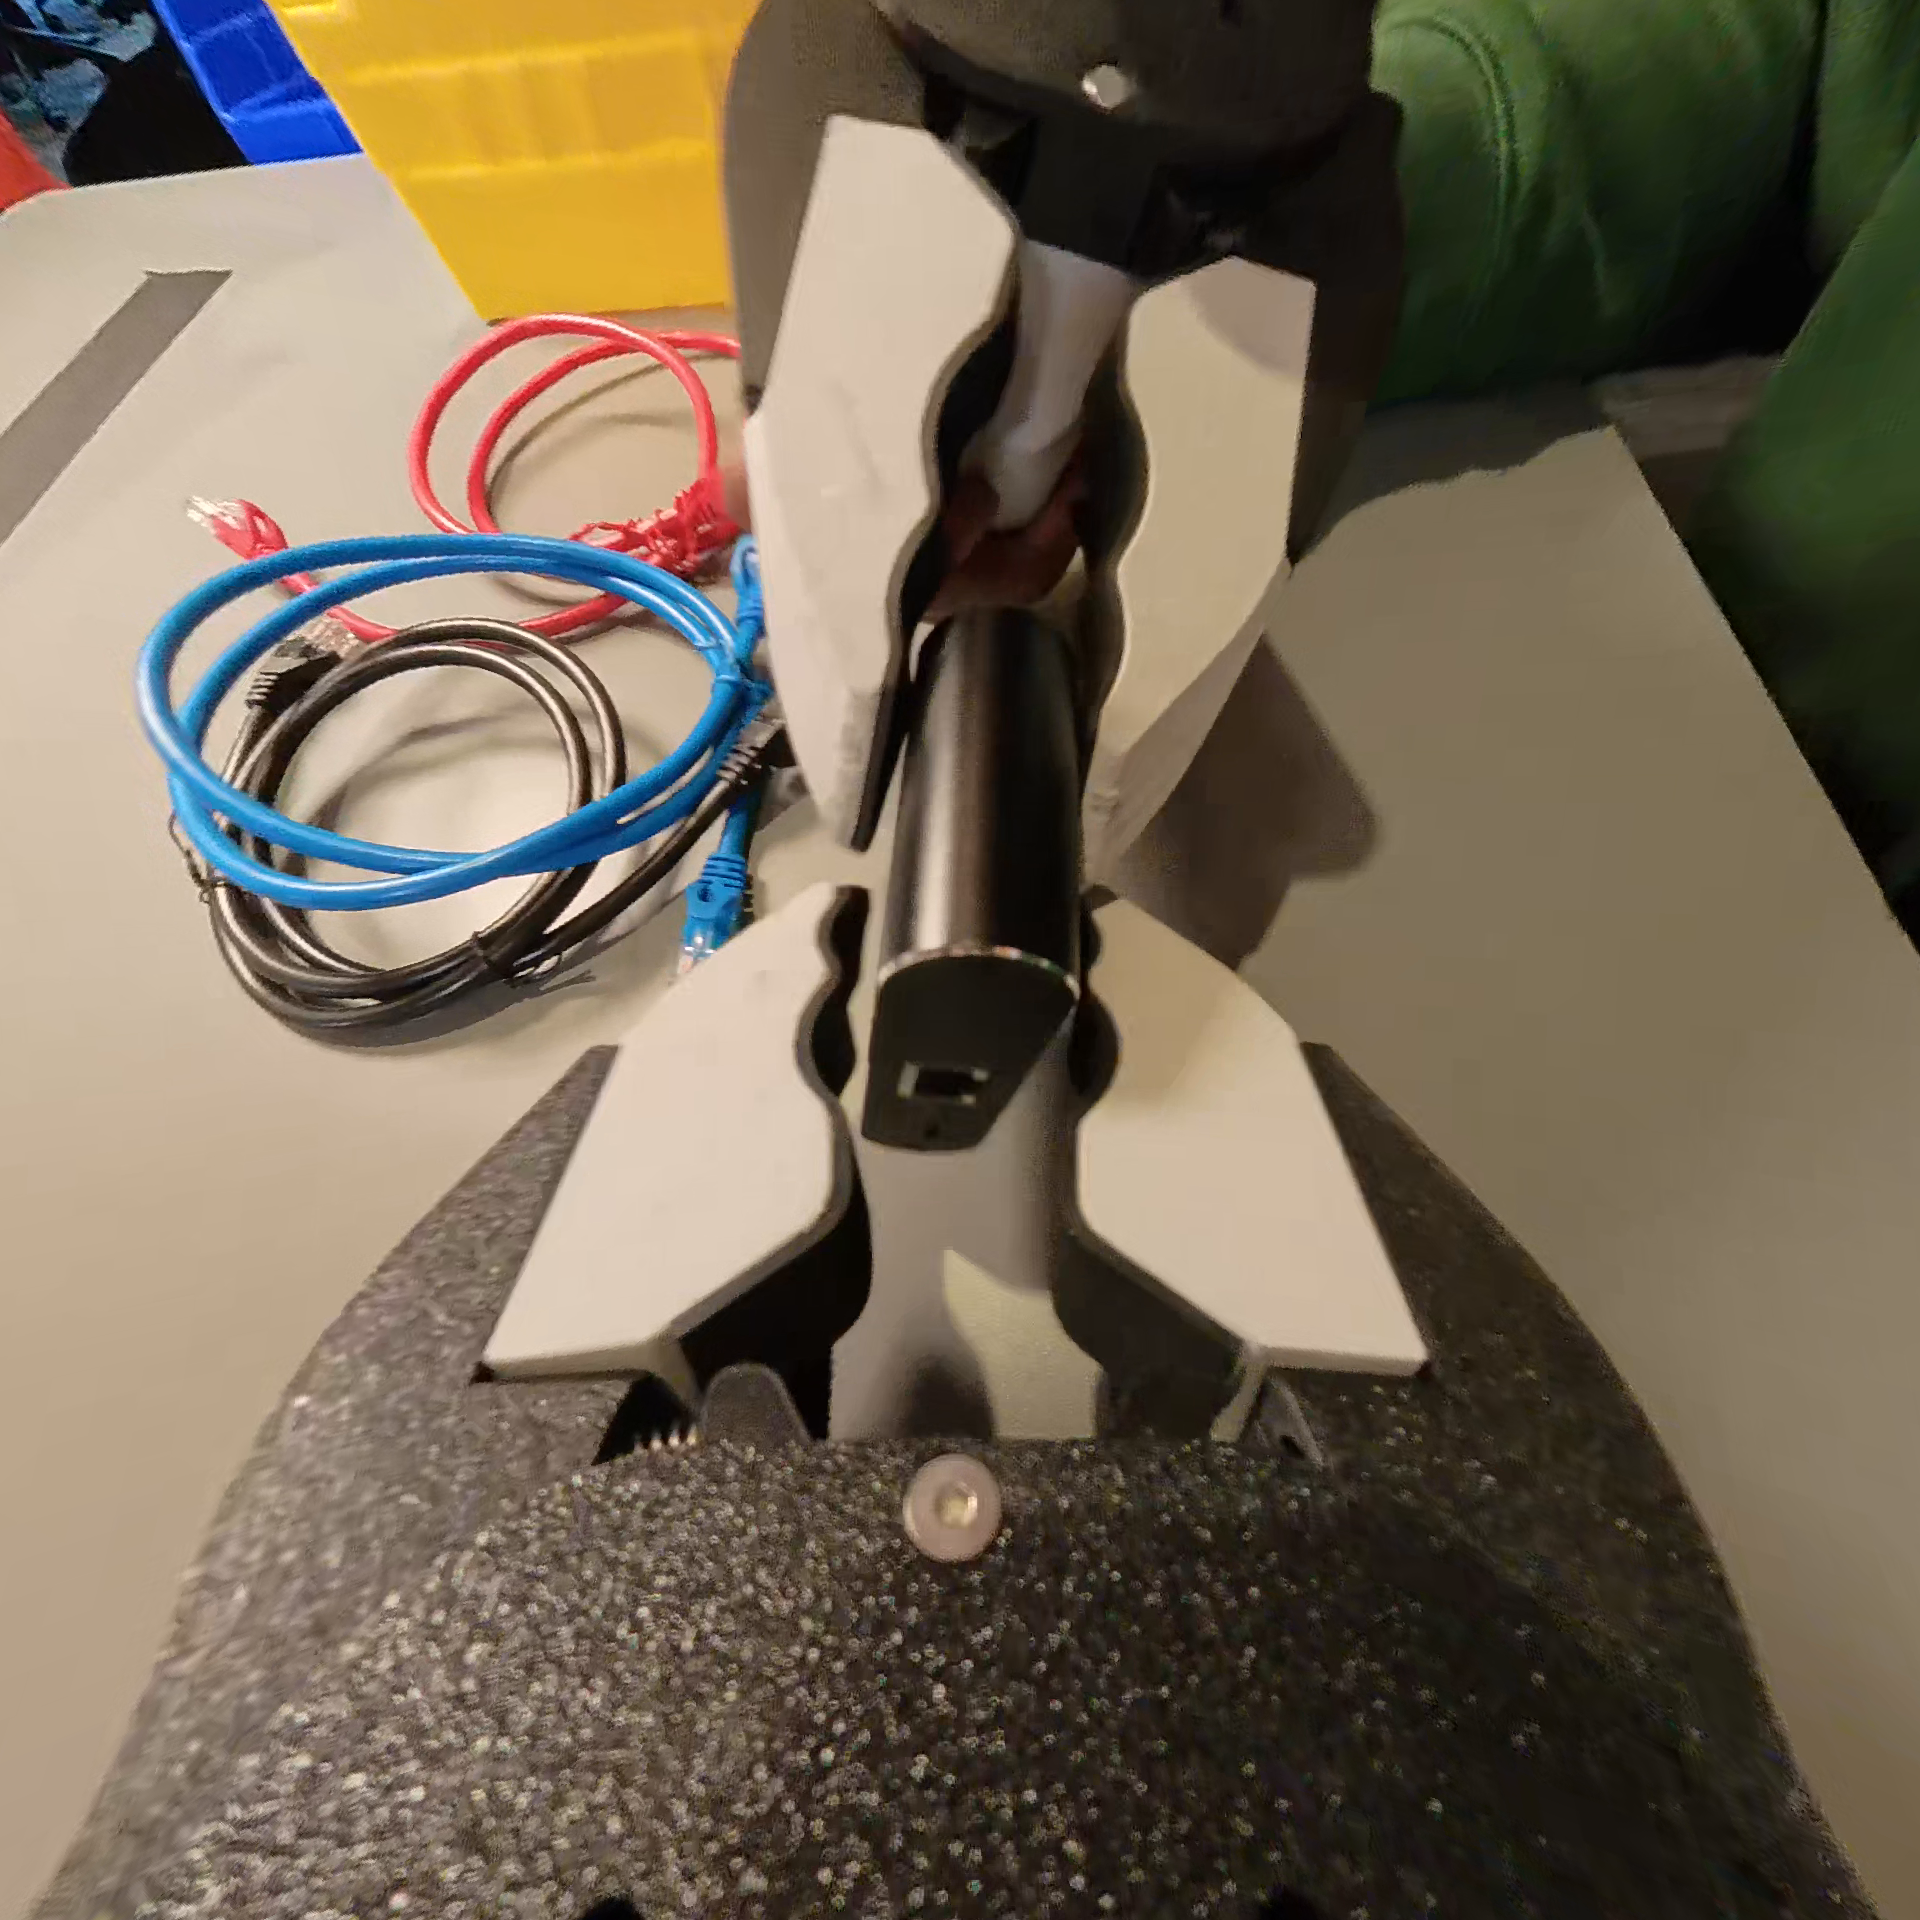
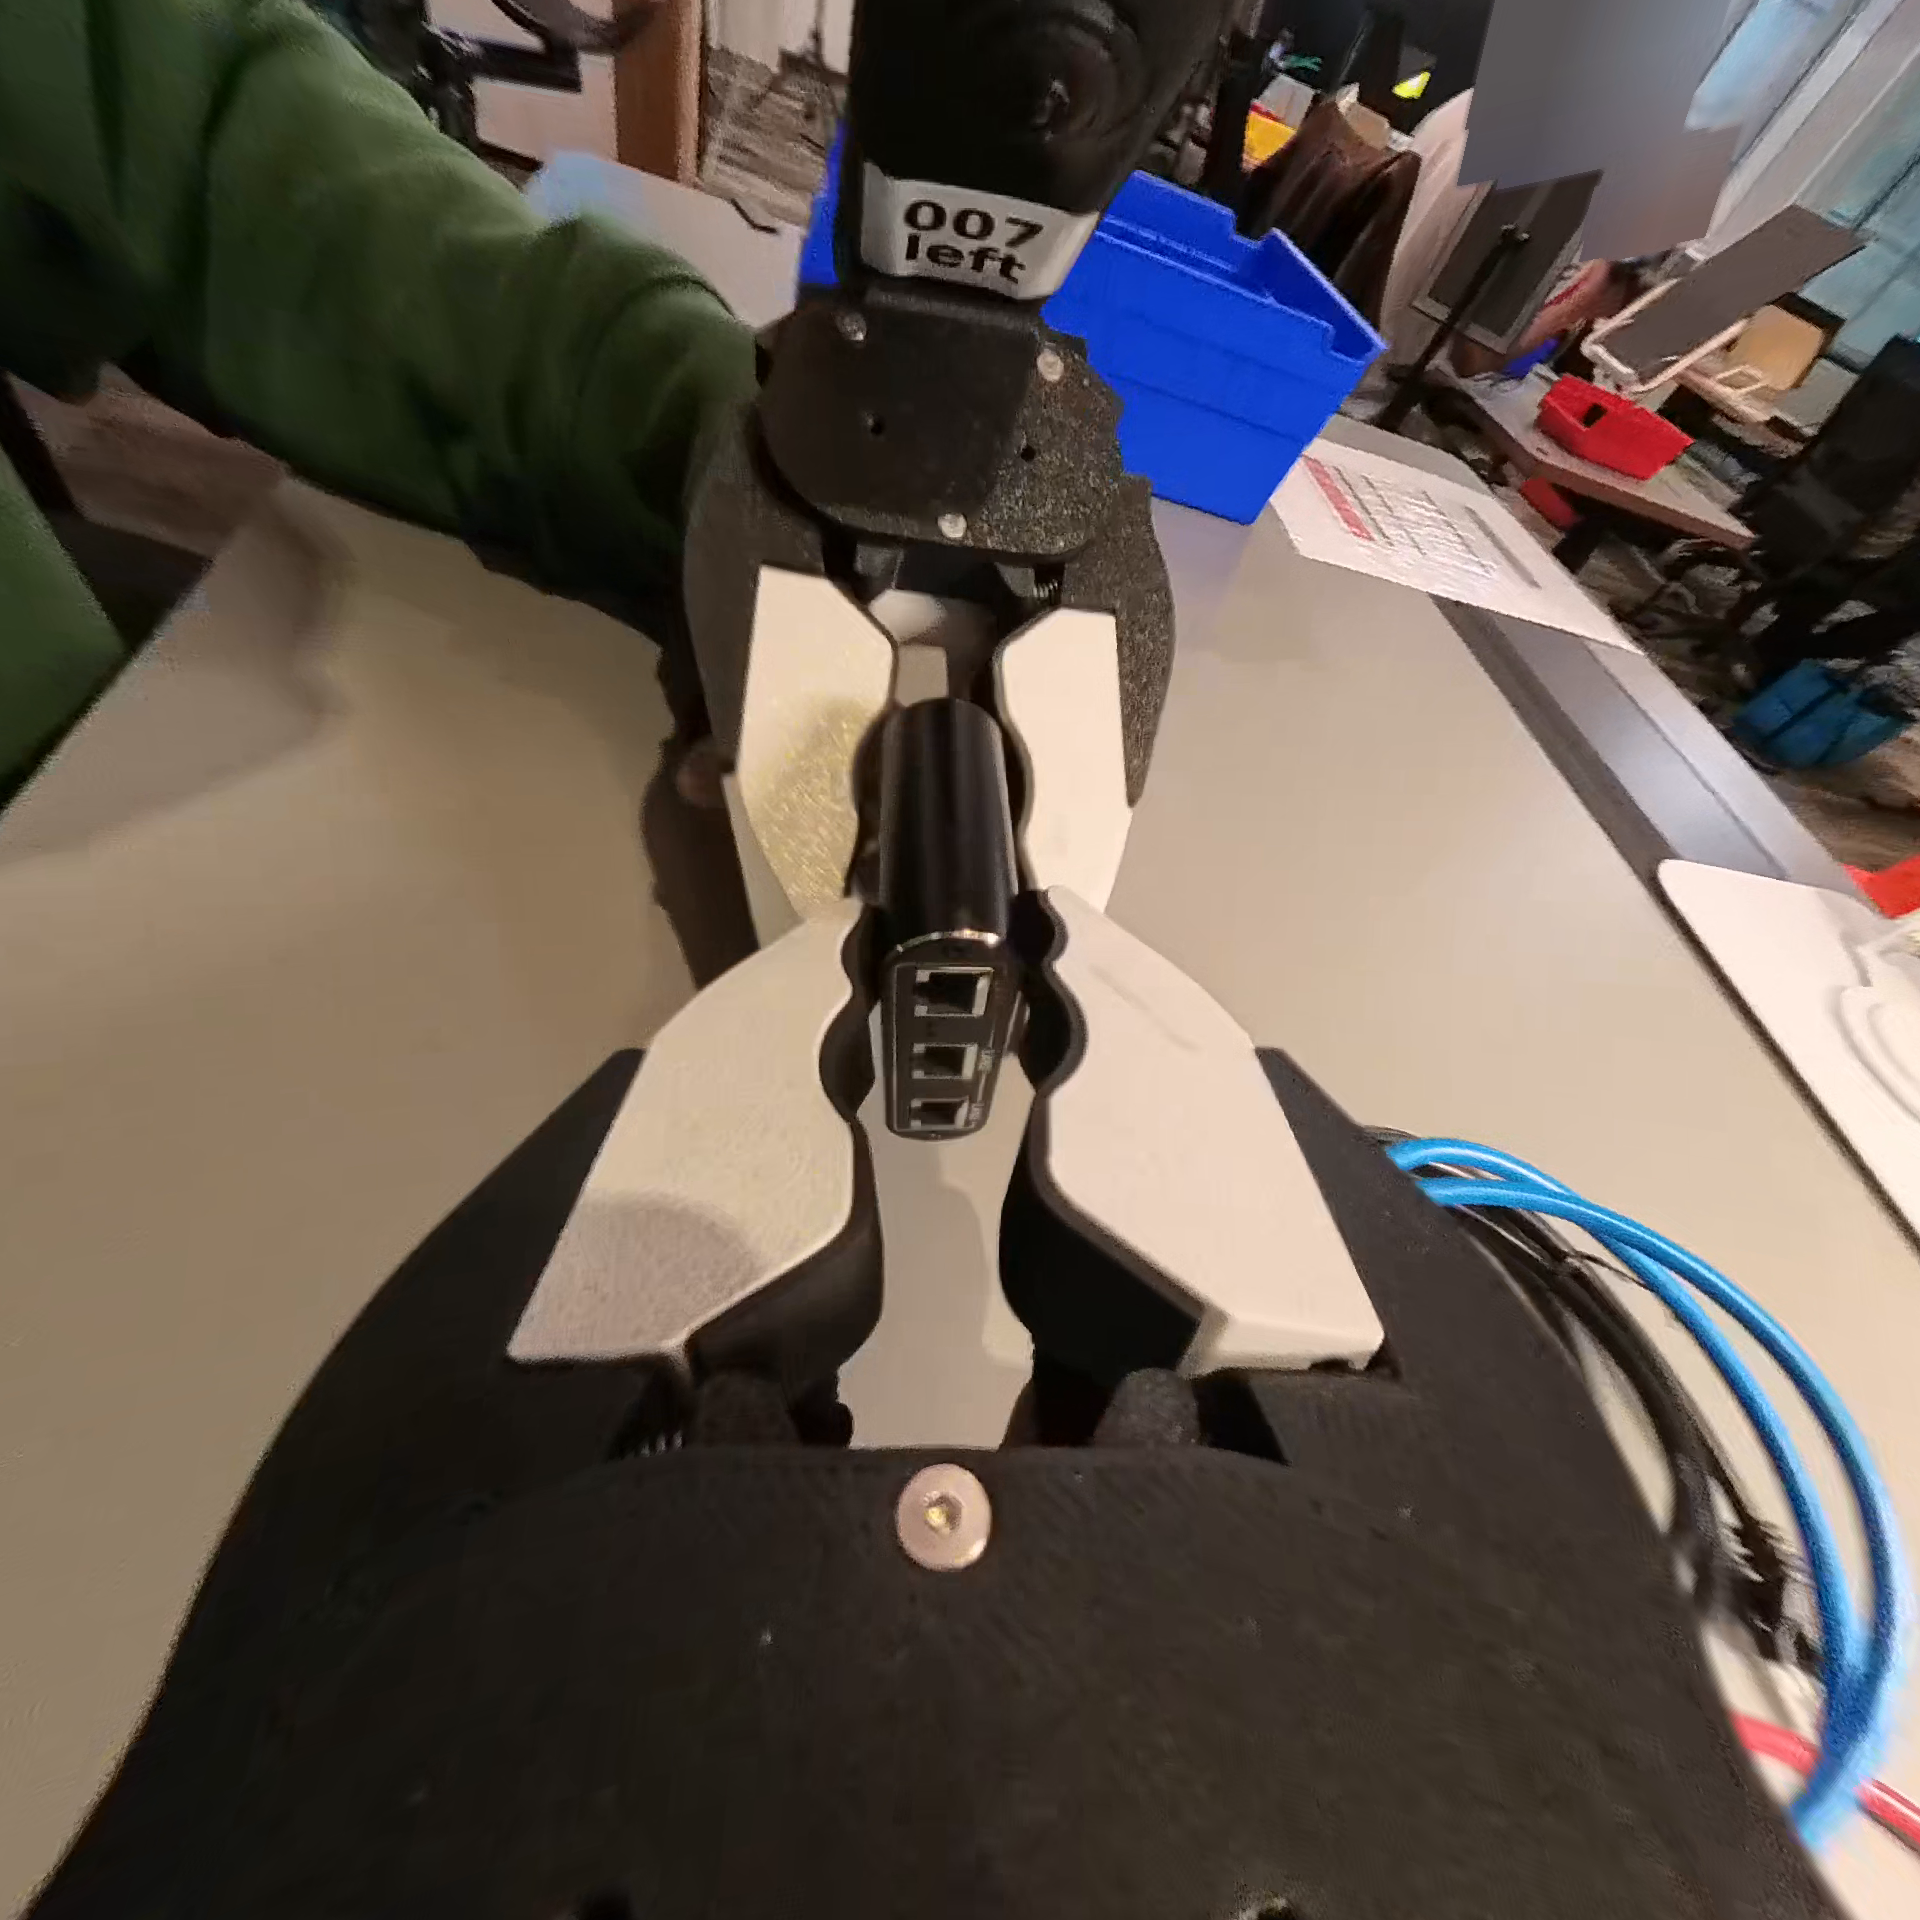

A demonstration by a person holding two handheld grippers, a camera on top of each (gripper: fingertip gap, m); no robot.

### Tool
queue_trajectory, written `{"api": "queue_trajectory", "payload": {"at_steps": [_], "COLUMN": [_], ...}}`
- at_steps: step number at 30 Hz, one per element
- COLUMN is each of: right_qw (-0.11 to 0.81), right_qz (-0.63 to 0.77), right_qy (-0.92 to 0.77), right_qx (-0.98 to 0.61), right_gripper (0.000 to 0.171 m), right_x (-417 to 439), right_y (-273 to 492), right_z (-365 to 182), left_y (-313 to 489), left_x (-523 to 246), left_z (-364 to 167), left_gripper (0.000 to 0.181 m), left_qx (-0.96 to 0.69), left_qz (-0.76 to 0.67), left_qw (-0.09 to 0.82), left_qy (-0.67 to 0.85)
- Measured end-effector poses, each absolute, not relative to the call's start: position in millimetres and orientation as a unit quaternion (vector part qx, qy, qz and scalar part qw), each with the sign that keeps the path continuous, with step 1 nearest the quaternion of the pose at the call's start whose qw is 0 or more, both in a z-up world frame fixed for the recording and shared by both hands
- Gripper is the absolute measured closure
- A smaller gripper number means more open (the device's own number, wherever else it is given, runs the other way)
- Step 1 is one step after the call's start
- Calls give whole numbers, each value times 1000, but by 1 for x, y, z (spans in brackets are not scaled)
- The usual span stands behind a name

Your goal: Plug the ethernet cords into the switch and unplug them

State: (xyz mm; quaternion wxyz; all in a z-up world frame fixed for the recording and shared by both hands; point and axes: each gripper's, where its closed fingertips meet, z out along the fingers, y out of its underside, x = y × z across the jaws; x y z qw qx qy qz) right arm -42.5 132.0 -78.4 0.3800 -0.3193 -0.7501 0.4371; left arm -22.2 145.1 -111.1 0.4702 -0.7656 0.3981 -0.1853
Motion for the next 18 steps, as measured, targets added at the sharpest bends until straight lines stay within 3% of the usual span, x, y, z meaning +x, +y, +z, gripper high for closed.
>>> {"api": "queue_trajectory", "payload": {"at_steps": [4, 10, 14, 18], "right_qw": [427, 515, 556, 435], "right_qz": [414, 368, 225, 61], "right_qy": [-725, -650, -654, -718], "right_qx": [-346, -421, -461, -539], "right_gripper": [145, 147, 146, 146], "right_x": [-35, 14, 73, 134], "right_y": [156, 220, 294, 395], "right_z": [-62, 3, 55, 42], "left_y": [155, 163, 164, 164], "left_x": [-40, -65, -65, -62], "left_z": [-93, -85, -90, -96], "left_gripper": [126, 136, 139, 140], "left_qx": [-759, -761, -767, -773], "left_qz": [-207, -206, -188, -170], "left_qw": [515, 541, 533, 522], "left_qy": [341, 294, 304, 320]}}
